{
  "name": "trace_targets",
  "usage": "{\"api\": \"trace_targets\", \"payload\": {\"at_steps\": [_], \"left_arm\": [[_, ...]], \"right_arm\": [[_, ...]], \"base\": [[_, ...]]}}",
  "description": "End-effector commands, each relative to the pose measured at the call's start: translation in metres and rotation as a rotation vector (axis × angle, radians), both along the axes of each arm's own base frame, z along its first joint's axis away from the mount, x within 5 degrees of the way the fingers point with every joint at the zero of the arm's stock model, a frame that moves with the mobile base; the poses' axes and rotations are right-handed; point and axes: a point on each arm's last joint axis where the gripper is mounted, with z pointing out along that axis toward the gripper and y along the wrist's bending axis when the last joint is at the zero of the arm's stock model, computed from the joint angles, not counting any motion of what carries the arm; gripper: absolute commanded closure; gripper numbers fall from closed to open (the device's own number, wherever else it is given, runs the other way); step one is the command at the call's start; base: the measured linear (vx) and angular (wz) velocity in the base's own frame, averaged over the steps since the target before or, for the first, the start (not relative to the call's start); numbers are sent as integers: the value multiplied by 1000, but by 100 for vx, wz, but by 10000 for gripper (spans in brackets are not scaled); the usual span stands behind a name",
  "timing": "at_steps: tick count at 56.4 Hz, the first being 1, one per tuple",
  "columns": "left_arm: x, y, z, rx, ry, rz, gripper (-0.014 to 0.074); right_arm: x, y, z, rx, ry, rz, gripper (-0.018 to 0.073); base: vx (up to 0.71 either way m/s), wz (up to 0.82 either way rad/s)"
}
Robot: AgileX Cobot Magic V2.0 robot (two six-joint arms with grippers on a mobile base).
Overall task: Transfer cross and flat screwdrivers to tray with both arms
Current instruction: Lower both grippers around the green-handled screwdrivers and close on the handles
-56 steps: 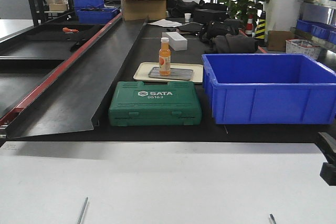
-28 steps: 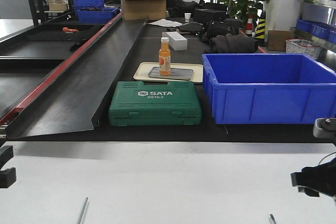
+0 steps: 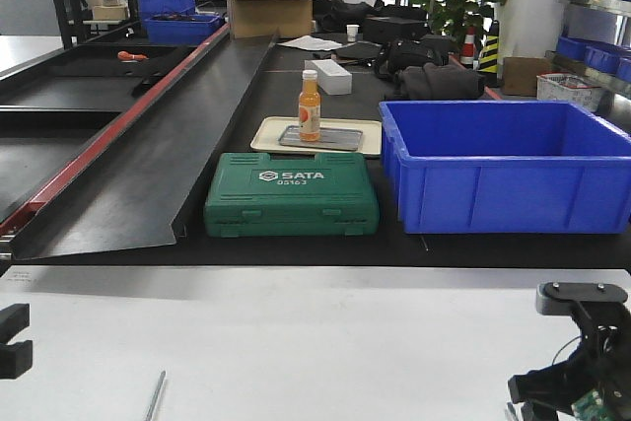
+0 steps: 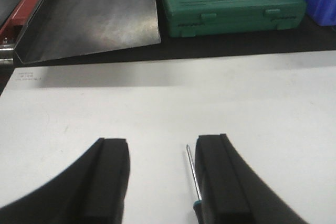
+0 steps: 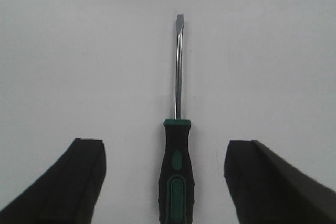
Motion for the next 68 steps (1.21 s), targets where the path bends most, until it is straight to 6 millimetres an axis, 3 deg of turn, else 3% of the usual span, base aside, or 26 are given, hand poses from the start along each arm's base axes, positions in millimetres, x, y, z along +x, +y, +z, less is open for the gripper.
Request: {"api": "trace_targets", "payload": {"at_steps": [1,42,53,60,66,68], "left_arm": [[1,-1,17,-23,-68,5,166],[5,-2,4,-52,39,12,166],[4,-2,3,-51,43,11,166],[4,-2,3,-68,47,19,166],[4,-3,2,-94,70,29,166],[3,-3,2,-97,81,29,166]], "right_arm": [[6,-2,8,-3,-24,-4,37],[14,-7,-80,-73,326,43,68],[17,-3,-97,-30,339,17,90],[18,-1,-110,-2,372,-3,240],[17,0,-117,9,402,-4,519],[16,0,-118,10,407,-4,574]], "base": [[0,0],[0,0],[0,0],[0,0],[0,0],[0,0]]}}
